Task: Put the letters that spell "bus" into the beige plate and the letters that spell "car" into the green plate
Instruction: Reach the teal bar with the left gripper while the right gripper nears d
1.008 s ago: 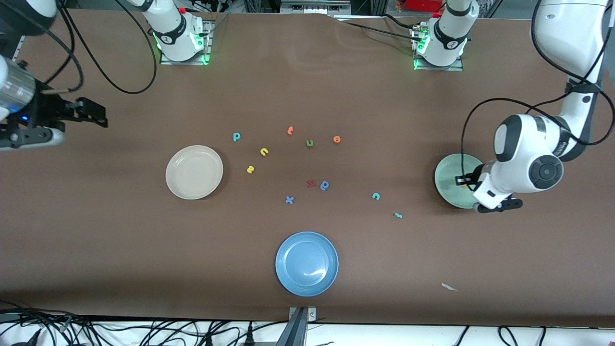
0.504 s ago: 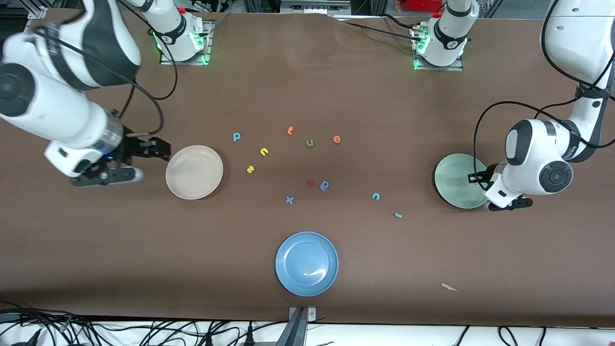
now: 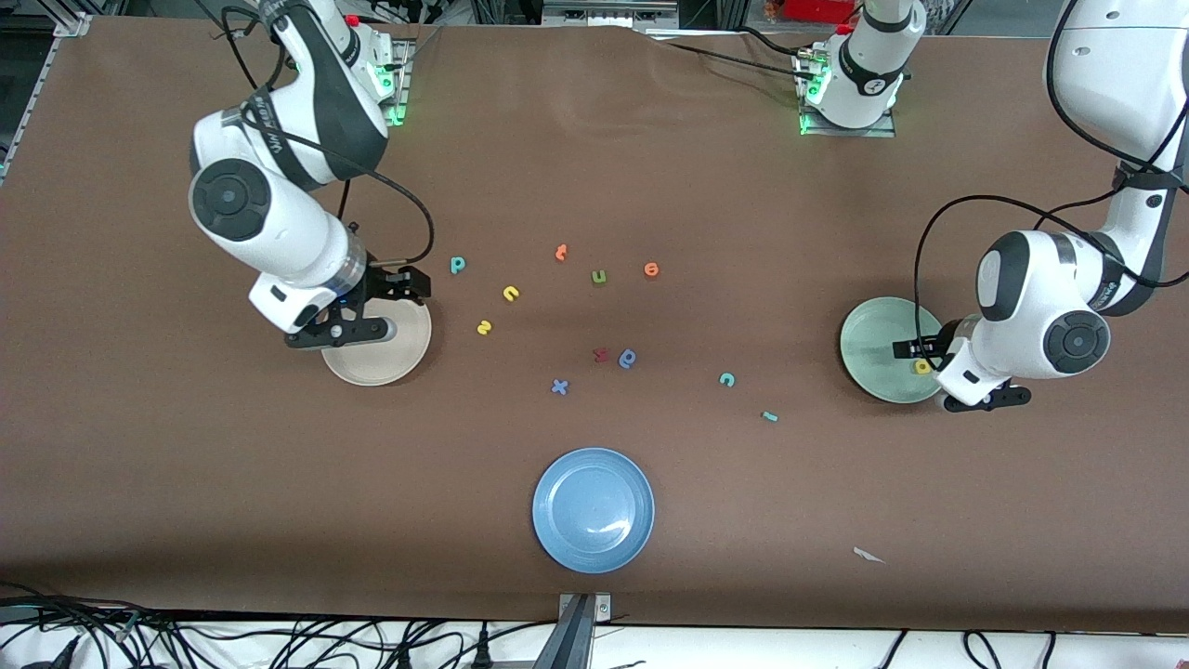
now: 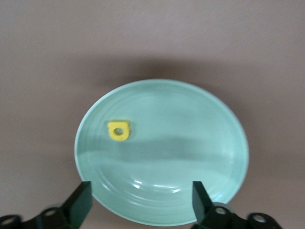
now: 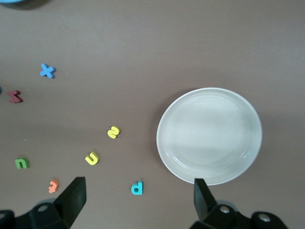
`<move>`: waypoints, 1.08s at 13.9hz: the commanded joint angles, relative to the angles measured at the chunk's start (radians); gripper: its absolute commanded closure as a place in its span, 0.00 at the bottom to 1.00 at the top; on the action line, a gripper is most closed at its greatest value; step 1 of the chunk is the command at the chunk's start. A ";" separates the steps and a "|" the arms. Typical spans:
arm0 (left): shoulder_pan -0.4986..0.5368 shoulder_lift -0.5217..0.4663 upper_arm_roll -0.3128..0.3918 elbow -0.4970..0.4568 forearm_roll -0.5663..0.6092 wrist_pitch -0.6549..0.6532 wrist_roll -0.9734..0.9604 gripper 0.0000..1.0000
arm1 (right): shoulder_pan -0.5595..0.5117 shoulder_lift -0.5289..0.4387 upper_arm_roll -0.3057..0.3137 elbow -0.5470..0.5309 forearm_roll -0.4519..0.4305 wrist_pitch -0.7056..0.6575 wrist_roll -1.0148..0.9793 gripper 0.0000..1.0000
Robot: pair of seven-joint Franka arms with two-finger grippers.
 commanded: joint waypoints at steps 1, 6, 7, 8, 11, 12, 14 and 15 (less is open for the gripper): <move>-0.016 -0.009 -0.040 0.068 -0.072 -0.006 -0.094 0.00 | -0.021 -0.065 0.024 -0.146 0.006 0.099 0.018 0.00; -0.120 0.076 -0.042 0.171 -0.140 0.069 -0.381 0.00 | -0.021 -0.065 0.049 -0.258 0.001 0.211 0.019 0.00; -0.143 0.098 -0.042 0.174 -0.135 0.099 -0.442 0.00 | -0.021 -0.065 0.051 -0.278 0.001 0.234 0.024 0.00; -0.160 0.110 -0.040 0.174 -0.135 0.120 -0.499 0.00 | -0.021 -0.065 0.060 -0.300 -0.002 0.263 0.042 0.00; -0.186 0.156 -0.039 0.176 -0.135 0.218 -0.691 0.00 | -0.021 -0.056 0.066 -0.356 -0.006 0.340 0.047 0.00; -0.206 0.178 -0.033 0.177 -0.134 0.253 -0.749 0.00 | -0.021 -0.053 0.067 -0.372 -0.009 0.363 0.045 0.00; -0.222 0.211 -0.030 0.206 -0.122 0.291 -0.849 0.00 | -0.021 -0.042 0.067 -0.398 -0.026 0.398 0.047 0.00; -0.234 0.218 -0.030 0.214 -0.099 0.293 -0.904 0.00 | -0.021 -0.033 0.067 -0.410 -0.029 0.418 0.047 0.00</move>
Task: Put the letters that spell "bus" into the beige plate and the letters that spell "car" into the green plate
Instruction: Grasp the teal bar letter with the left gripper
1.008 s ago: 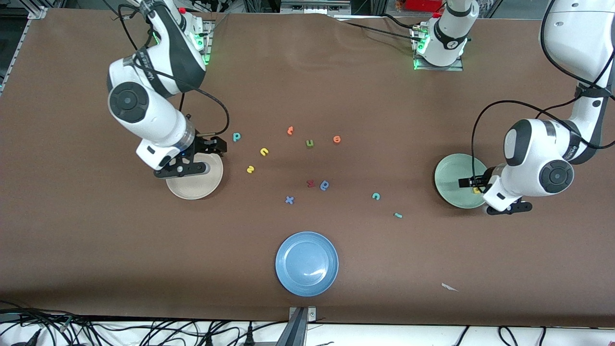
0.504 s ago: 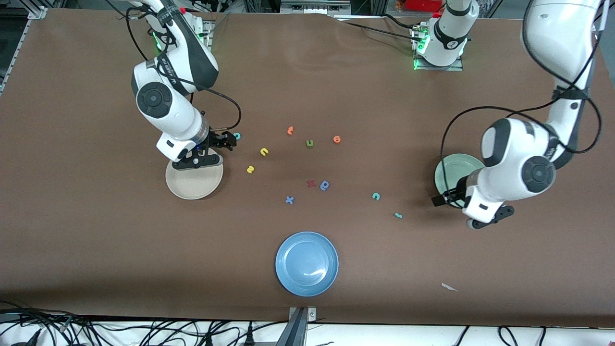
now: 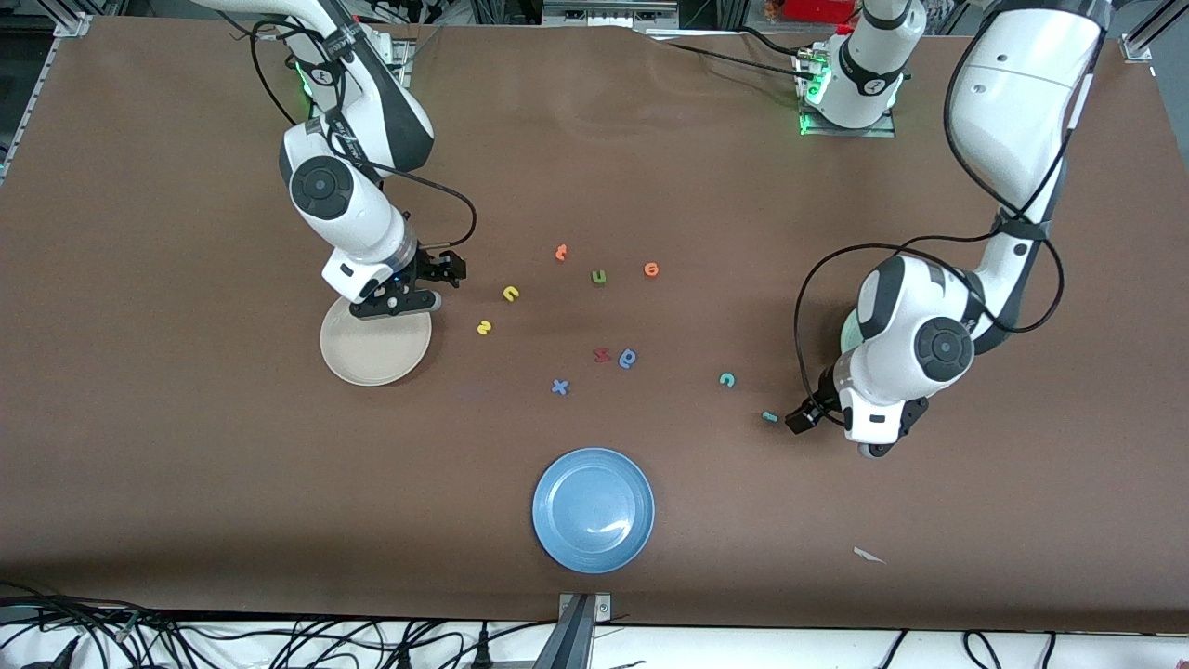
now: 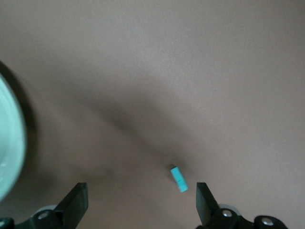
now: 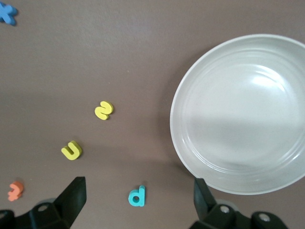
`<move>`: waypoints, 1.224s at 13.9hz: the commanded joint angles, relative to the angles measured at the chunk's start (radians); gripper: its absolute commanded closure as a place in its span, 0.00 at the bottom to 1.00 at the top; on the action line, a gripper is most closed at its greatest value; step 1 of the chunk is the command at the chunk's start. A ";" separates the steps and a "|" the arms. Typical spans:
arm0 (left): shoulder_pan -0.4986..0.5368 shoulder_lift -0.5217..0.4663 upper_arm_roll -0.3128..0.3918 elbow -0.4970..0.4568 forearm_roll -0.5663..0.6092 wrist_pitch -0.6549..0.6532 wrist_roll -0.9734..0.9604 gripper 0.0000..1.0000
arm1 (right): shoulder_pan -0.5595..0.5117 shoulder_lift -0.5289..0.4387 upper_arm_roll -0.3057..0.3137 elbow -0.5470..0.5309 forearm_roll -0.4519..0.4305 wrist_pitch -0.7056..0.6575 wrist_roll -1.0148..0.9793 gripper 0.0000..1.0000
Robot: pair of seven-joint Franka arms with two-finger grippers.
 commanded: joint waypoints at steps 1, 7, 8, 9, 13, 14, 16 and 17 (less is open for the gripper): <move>-0.039 0.046 0.014 0.058 0.056 0.000 -0.159 0.00 | -0.017 0.001 0.020 -0.057 -0.020 0.077 0.017 0.00; -0.074 0.120 0.012 0.093 0.136 0.000 -0.349 0.04 | -0.005 0.043 0.040 -0.129 -0.020 0.200 0.027 0.00; -0.074 0.123 0.011 0.101 0.136 0.000 -0.371 0.08 | -0.003 0.050 0.046 -0.137 -0.020 0.220 0.030 0.00; -0.076 0.131 0.011 0.102 0.134 0.000 -0.386 0.11 | 0.004 0.061 0.046 -0.140 -0.020 0.238 0.034 0.00; -0.091 0.143 0.009 0.110 0.133 0.002 -0.436 0.28 | 0.038 0.070 0.046 -0.161 -0.021 0.252 0.079 0.00; -0.091 0.148 0.009 0.113 0.131 0.002 -0.445 0.30 | 0.038 0.069 0.046 -0.172 -0.023 0.255 0.079 0.00; -0.102 0.151 0.009 0.119 0.130 0.002 -0.453 0.31 | 0.037 0.069 0.046 -0.203 -0.037 0.296 0.079 0.00; -0.103 0.154 0.009 0.124 0.128 0.002 -0.460 0.35 | 0.037 0.072 0.046 -0.217 -0.037 0.316 0.079 0.00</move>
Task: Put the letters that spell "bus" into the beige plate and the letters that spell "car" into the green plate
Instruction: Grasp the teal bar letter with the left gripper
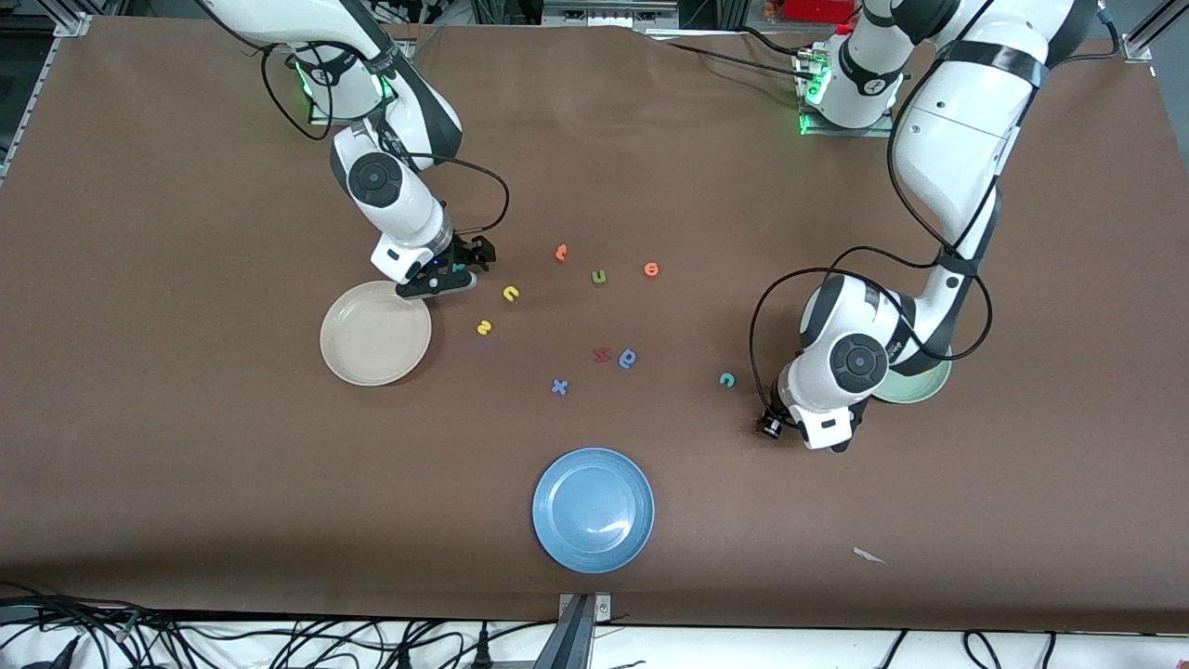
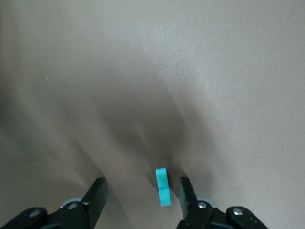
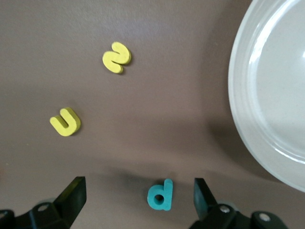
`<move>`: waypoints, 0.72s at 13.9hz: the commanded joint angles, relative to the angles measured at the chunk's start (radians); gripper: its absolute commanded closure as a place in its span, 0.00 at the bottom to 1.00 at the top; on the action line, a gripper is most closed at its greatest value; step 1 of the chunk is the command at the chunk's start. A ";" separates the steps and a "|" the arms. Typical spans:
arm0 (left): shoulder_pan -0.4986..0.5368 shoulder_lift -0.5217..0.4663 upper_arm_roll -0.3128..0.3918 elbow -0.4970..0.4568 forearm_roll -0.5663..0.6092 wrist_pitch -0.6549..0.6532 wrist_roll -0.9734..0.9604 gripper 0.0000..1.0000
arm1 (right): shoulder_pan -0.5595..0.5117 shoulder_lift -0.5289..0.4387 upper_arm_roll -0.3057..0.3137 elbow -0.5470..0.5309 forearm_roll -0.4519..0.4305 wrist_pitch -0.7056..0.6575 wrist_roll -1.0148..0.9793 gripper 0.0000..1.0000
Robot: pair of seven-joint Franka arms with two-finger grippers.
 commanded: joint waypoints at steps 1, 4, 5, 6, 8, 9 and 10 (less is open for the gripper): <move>-0.018 0.027 0.008 0.041 0.021 -0.005 -0.037 0.43 | -0.004 -0.007 0.004 -0.060 -0.023 0.075 0.024 0.00; -0.016 0.029 0.010 0.041 0.025 -0.005 -0.026 0.79 | -0.004 -0.002 0.002 -0.101 -0.023 0.134 0.024 0.00; -0.016 0.029 0.010 0.041 0.027 -0.005 -0.023 0.88 | -0.004 -0.002 0.002 -0.112 -0.023 0.149 0.024 0.00; -0.016 0.029 0.010 0.041 0.028 -0.005 -0.021 0.95 | -0.004 -0.002 0.002 -0.120 -0.022 0.158 0.026 0.00; -0.016 0.029 0.010 0.041 0.031 -0.005 -0.014 1.00 | -0.004 -0.001 0.002 -0.127 -0.022 0.166 0.026 0.00; -0.016 0.026 0.010 0.041 0.031 -0.007 0.014 1.00 | -0.004 0.004 0.002 -0.131 -0.022 0.174 0.026 0.00; -0.012 0.018 0.011 0.046 0.033 -0.010 0.049 1.00 | -0.004 0.008 0.002 -0.134 -0.020 0.186 0.026 0.01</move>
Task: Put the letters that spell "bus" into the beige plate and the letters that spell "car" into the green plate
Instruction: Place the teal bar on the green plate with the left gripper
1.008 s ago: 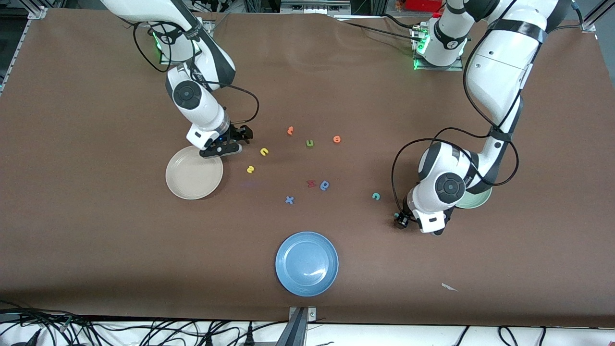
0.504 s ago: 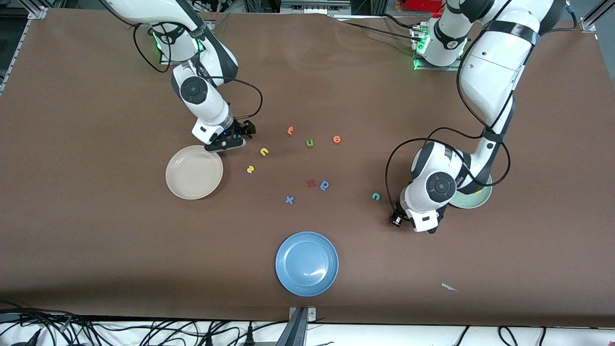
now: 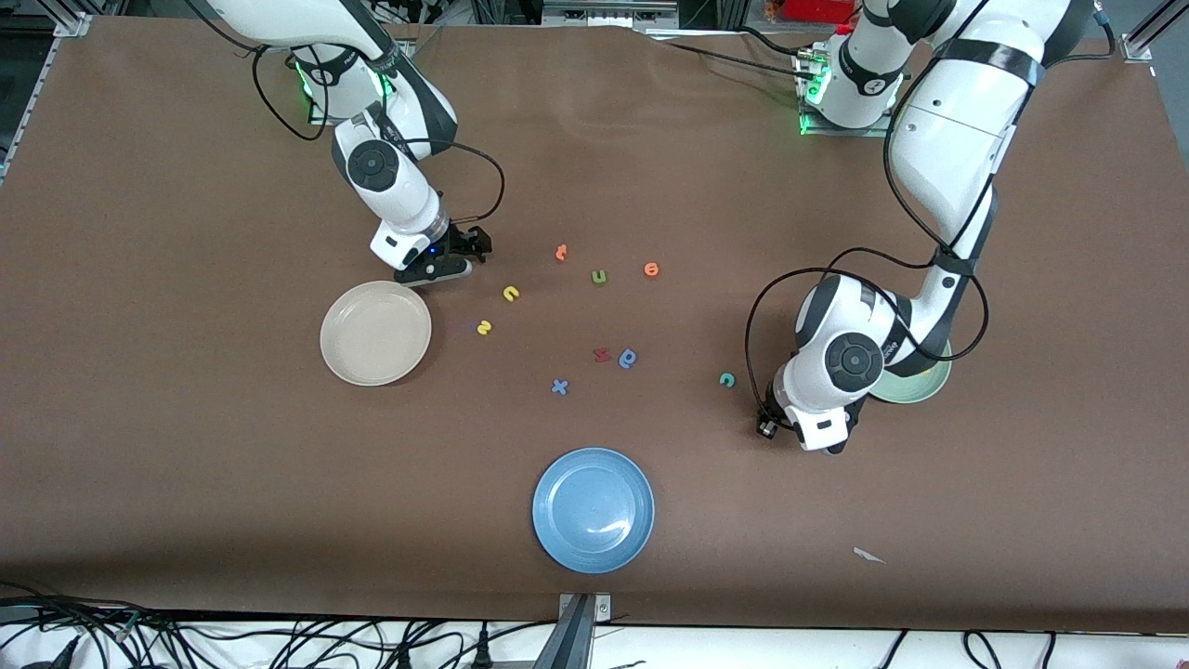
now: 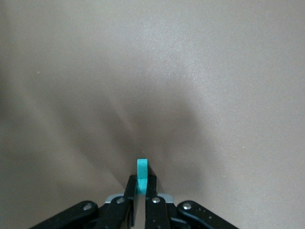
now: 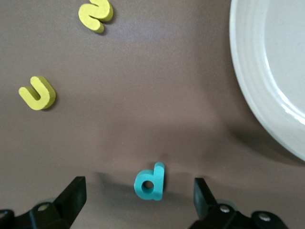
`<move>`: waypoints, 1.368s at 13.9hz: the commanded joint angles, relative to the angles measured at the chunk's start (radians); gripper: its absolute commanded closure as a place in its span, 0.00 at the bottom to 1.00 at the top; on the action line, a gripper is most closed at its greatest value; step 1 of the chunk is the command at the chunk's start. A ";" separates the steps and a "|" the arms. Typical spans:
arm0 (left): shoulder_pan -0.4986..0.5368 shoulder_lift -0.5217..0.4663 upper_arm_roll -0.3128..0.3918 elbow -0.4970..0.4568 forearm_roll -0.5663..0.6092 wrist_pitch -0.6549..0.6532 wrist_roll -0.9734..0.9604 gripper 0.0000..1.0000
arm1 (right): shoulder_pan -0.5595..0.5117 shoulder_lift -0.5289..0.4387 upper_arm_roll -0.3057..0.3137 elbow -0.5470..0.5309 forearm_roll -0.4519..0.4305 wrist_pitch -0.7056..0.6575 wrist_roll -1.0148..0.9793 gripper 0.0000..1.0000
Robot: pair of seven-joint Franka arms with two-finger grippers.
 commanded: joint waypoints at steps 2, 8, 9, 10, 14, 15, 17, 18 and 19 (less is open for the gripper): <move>0.016 -0.012 0.009 0.058 0.033 -0.054 0.132 1.00 | -0.002 0.018 0.002 -0.024 -0.019 0.067 0.021 0.08; 0.126 -0.184 0.002 0.020 0.019 -0.468 0.689 1.00 | -0.002 0.016 0.002 -0.035 -0.019 0.072 0.021 0.26; 0.148 -0.209 0.003 -0.008 0.018 -0.488 0.755 1.00 | -0.002 0.016 0.002 -0.036 -0.019 0.072 0.021 0.31; 0.171 -0.233 0.003 -0.052 0.019 -0.488 0.815 1.00 | -0.002 0.015 0.002 -0.038 -0.020 0.072 0.021 0.36; 0.258 -0.278 0.003 -0.169 0.028 -0.474 0.996 1.00 | -0.002 0.003 0.002 -0.045 -0.020 0.070 0.019 0.47; 0.272 -0.278 0.003 -0.198 0.031 -0.462 1.015 1.00 | -0.004 0.003 0.002 -0.045 -0.020 0.069 0.019 0.54; 0.291 -0.284 0.003 -0.232 0.030 -0.434 1.036 0.87 | -0.004 -0.005 0.002 -0.047 -0.020 0.065 0.019 0.63; 0.291 -0.287 0.003 -0.232 0.031 -0.434 1.036 0.76 | -0.004 -0.007 0.002 -0.048 -0.020 0.065 0.018 0.69; 0.291 -0.287 0.003 -0.232 0.031 -0.436 1.036 0.54 | -0.004 -0.007 0.002 -0.051 -0.020 0.065 0.019 0.73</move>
